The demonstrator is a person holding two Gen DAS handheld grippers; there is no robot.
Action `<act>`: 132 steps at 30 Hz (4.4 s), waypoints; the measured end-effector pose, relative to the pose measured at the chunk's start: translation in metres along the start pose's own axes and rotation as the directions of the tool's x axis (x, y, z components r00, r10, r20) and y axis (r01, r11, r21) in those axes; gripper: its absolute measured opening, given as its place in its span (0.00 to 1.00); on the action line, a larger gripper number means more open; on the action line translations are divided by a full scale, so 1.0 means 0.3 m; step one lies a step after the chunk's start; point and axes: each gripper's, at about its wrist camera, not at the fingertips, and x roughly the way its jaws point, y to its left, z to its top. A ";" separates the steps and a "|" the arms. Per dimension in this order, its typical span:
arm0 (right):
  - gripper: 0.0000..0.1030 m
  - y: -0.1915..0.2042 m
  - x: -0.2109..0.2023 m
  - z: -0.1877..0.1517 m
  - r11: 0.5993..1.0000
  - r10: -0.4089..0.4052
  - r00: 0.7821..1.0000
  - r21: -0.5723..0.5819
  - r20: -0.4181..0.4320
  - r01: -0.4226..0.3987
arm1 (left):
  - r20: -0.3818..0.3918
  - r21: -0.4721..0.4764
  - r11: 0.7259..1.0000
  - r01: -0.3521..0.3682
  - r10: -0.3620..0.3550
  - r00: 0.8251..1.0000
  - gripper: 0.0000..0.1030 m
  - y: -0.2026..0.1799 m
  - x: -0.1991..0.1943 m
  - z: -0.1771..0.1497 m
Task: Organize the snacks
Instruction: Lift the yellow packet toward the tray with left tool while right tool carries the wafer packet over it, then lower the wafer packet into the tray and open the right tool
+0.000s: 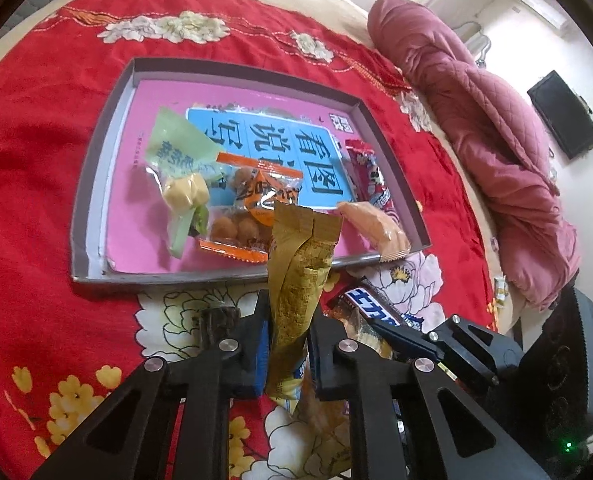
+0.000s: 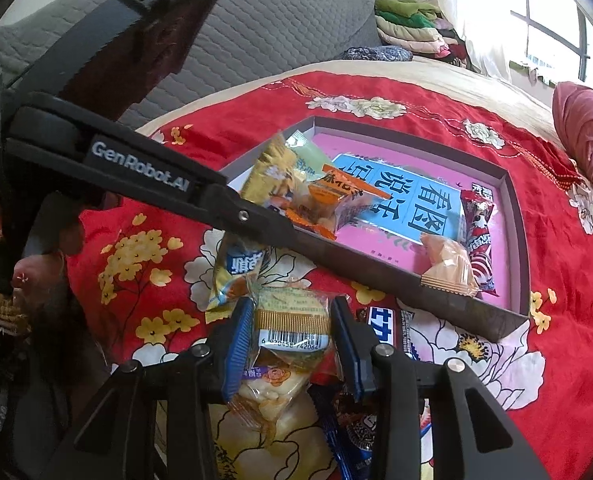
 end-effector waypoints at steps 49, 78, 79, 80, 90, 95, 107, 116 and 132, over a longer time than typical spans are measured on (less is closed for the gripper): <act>0.39 -0.230 -0.081 0.050 0.973 -0.105 0.988 0.219 0.116 0.077 | 0.114 -0.032 0.999 -0.026 0.029 0.993 0.16 0.008 -0.113 0.070; 0.39 -0.307 0.016 0.060 0.960 -0.147 0.988 0.250 0.058 0.128 | 0.151 -0.055 0.997 -0.057 0.065 0.986 0.16 0.045 -0.031 0.168; 0.39 -0.306 0.017 0.061 0.959 -0.151 0.987 0.249 0.059 0.132 | 0.151 -0.055 0.997 -0.060 0.068 0.986 0.16 0.046 -0.029 0.170; 0.39 -0.307 0.017 0.061 0.959 -0.156 0.986 0.249 0.060 0.136 | 0.153 -0.055 0.997 -0.062 0.070 0.986 0.16 0.047 -0.028 0.171; 0.39 -0.366 0.023 0.087 0.940 -0.213 0.973 0.293 0.093 0.177 | 0.157 -0.067 0.995 -0.078 0.087 0.984 0.16 0.066 -0.015 0.192; 0.39 -0.380 0.018 0.095 0.934 -0.227 0.968 0.305 0.107 0.185 | 0.147 -0.073 0.994 -0.082 0.092 0.985 0.16 0.070 0.001 0.202; 0.39 -0.372 0.038 0.108 0.933 -0.256 0.962 0.285 0.093 0.220 | 0.137 -0.051 0.990 -0.130 0.136 0.981 0.16 0.052 0.036 0.223; 0.40 -0.363 0.065 0.106 0.935 -0.248 0.966 0.278 0.068 0.220 | 0.117 -0.056 0.988 -0.144 0.150 0.982 0.16 0.063 0.059 0.231; 0.42 -0.371 0.065 0.103 0.930 -0.226 0.973 0.311 0.057 0.197 | 0.117 -0.075 0.986 -0.146 0.154 0.981 0.16 0.073 0.058 0.226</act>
